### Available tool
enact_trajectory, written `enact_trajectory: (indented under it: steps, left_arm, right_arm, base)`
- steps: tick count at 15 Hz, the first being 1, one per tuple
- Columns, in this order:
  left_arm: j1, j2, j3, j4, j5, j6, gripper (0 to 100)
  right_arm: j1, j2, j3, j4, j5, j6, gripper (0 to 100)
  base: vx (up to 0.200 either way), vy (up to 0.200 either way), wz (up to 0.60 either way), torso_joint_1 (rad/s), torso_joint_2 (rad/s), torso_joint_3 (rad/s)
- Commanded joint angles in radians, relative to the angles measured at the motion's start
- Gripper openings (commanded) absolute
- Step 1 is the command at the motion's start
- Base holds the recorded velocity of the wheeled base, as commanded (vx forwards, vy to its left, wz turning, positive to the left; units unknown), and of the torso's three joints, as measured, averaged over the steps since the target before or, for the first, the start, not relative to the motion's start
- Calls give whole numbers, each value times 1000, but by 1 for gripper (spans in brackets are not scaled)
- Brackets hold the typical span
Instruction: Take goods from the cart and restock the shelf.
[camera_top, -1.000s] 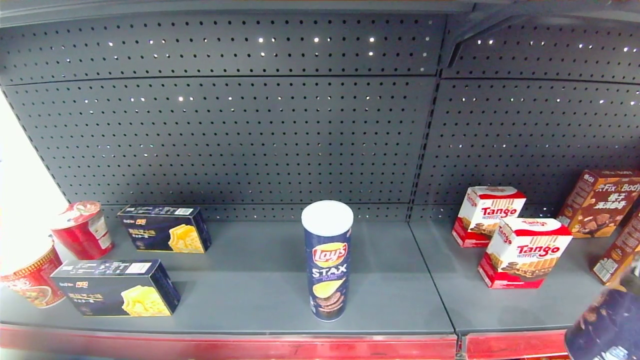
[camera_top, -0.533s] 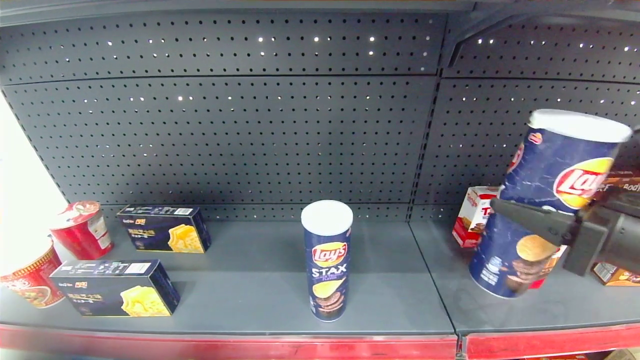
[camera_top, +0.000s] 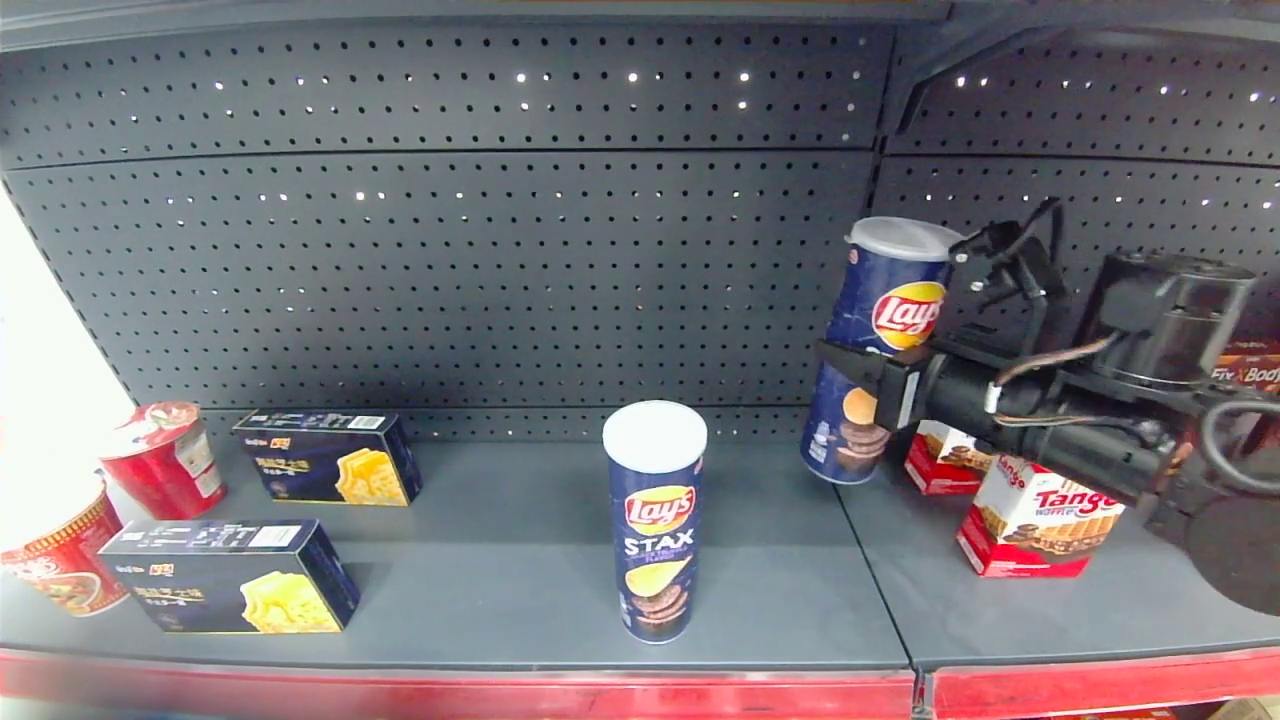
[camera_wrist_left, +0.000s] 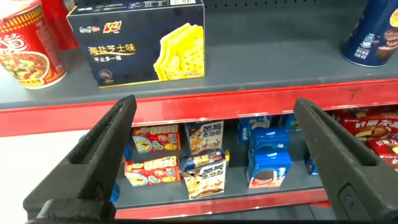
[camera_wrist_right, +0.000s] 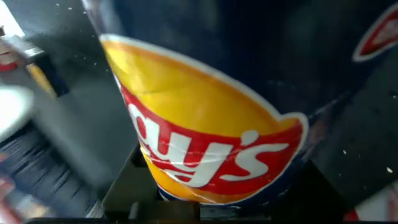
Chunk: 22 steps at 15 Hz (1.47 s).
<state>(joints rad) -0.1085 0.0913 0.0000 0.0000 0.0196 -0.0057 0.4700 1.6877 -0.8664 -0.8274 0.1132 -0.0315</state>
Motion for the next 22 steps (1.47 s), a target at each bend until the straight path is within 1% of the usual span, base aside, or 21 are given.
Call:
enact_trajectory:
  steps: [1, 3, 4, 5, 7, 9, 12, 14, 19, 22]
  left_arm:
    - [0, 4, 0, 0, 2, 0, 100]
    - [0, 4, 0, 0, 0, 0, 100]
    - [0, 4, 0, 0, 0, 0, 100]
    - [0, 4, 0, 0, 2, 0, 100]
    - [0, 4, 0, 0, 2, 0, 100]
    - [0, 4, 0, 0, 0, 0, 100]
    - [0, 4, 0, 0, 0, 0, 100]
    - [0, 4, 0, 0, 0, 0, 100]
    - [0, 4, 0, 0, 2, 0, 100]
    - [0, 4, 0, 0, 2, 0, 100]
  right_arm:
    - [18, 173, -151, 2, -1, 1, 0]
    - [29, 213, -218, 41, -4, -1, 0]
    - [29, 213, -218, 41, -4, -1, 0]
    - [47, 251, -276, 71, -32, 2, 0]
    - [76, 294, -322, 77, -93, 7, 0]
    - [108, 328, -352, 77, -144, 36, 0]
    - [130, 359, -375, 77, -187, 62, 0]
    - [142, 383, -396, 76, -239, 96, 0]
    - [150, 438, -454, 77, -245, 97, 0]
    - [164, 478, -491, 77, -279, 96, 0]
  base:
    - [0, 0, 0, 0, 0, 0]
    - [0, 0, 0, 0, 0, 0]
    - [0, 0, 0, 0, 0, 0]
    - [0, 0, 0, 0, 0, 0]
    - [0, 0, 0, 0, 0, 0]
    - [0, 0, 0, 0, 0, 0]
    - [0, 0, 0, 0, 0, 0]
    - [0, 0, 0, 0, 0, 0]
    - [0, 0, 0, 0, 0, 0]
    - [0, 0, 0, 0, 0, 0]
